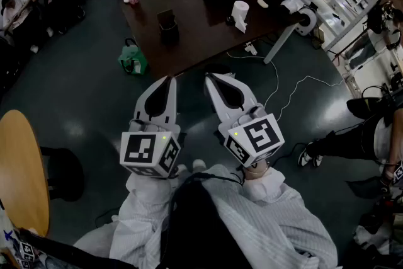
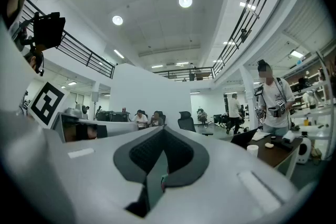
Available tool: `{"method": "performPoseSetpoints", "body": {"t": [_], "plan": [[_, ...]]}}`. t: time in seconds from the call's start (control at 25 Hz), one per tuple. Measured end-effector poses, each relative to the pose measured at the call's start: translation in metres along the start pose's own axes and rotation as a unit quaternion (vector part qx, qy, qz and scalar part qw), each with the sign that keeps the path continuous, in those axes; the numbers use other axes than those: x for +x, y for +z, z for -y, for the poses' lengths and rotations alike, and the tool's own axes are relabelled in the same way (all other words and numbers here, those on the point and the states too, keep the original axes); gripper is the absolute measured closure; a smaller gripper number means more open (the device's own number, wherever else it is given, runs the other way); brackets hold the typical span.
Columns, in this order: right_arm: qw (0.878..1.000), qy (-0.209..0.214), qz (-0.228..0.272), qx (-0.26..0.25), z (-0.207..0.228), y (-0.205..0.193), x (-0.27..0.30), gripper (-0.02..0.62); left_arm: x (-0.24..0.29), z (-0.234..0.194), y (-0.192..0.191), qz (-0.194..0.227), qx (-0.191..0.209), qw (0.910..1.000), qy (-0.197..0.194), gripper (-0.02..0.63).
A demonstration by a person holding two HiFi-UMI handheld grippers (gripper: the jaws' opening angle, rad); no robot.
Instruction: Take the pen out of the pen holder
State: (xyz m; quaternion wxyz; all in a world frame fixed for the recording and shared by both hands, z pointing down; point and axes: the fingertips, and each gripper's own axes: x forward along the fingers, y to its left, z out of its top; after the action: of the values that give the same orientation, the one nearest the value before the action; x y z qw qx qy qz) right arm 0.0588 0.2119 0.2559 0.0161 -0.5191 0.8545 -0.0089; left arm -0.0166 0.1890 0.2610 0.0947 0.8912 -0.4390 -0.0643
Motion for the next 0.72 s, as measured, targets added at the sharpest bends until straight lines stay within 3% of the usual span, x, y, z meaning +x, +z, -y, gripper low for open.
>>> {"method": "performPoseSetpoints", "body": {"t": [0.72], "plan": [[1.000, 0.005, 0.010, 0.010, 0.011, 0.002, 0.004, 0.595, 0.013, 0.001, 0.000, 0.004, 0.002, 0.9999, 0.011, 0.604]]}}
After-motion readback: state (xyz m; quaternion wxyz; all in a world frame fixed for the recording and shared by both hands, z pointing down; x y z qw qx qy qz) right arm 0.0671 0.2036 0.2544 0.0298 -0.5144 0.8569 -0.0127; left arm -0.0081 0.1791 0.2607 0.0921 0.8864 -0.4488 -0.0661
